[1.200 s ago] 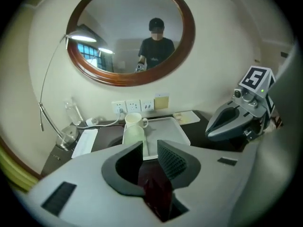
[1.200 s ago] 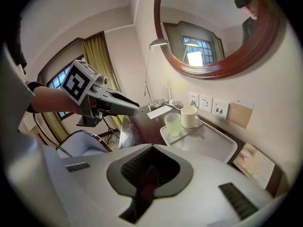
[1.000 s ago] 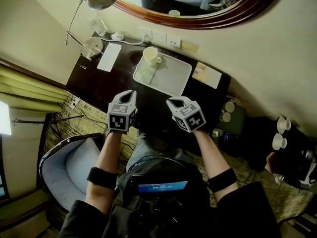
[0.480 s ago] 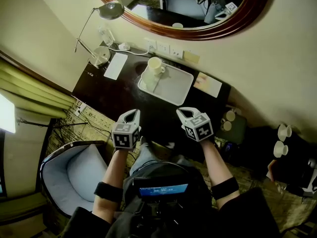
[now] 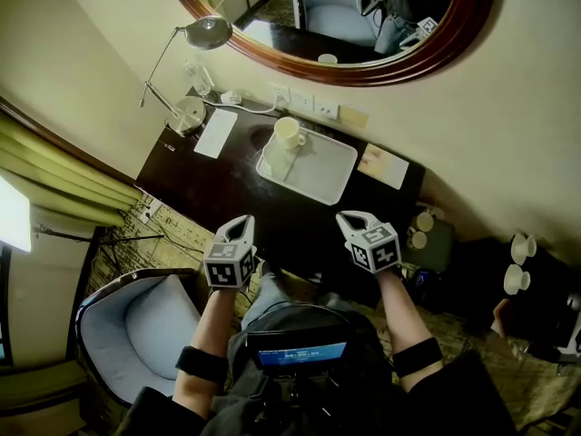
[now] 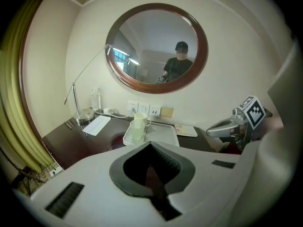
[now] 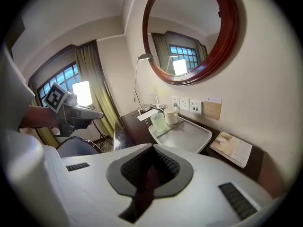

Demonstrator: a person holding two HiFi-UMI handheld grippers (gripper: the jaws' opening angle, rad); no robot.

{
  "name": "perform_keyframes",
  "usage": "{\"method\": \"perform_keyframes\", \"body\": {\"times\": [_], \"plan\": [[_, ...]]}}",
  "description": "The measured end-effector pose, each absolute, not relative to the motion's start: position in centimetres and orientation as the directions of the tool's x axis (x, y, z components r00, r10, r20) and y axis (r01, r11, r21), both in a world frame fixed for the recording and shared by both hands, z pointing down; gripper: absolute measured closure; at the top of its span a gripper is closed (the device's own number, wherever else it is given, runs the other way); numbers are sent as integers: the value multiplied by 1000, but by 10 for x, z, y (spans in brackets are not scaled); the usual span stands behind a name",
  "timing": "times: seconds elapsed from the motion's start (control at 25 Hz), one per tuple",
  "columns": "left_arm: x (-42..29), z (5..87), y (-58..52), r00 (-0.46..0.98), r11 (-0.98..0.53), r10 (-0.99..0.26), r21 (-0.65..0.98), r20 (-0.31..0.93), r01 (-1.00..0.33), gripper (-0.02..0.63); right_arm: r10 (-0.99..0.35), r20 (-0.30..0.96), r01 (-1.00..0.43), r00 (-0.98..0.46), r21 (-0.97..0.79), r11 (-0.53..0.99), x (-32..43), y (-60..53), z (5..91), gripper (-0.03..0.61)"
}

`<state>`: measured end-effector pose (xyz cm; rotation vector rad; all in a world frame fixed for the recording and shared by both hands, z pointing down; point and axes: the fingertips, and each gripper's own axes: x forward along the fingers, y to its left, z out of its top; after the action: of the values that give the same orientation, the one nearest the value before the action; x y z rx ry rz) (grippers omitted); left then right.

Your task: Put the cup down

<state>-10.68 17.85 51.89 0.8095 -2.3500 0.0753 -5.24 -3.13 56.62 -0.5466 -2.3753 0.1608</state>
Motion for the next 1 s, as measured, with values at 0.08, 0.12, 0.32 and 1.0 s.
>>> {"method": "perform_keyframes", "body": {"times": [0.08, 0.12, 0.32, 1.0], "plan": [[-107, 518, 179, -607, 807, -533, 139, 590, -574, 613, 419, 602, 338, -679, -250, 907, -53, -33, 567, 575], [-108, 516, 178, -609, 806, -535, 139, 586, -575, 613, 418, 603, 338, -680, -248, 908, -53, -33, 567, 575], [-111, 514, 178, -606, 803, -546, 156, 578, -575, 613, 427, 599, 345, -677, -254, 904, -56, -29, 564, 575], [-111, 520, 190, -569, 786, -573, 201, 590, -584, 613, 405, 620, 320, -672, -250, 914, -68, -9, 577, 546]]}}
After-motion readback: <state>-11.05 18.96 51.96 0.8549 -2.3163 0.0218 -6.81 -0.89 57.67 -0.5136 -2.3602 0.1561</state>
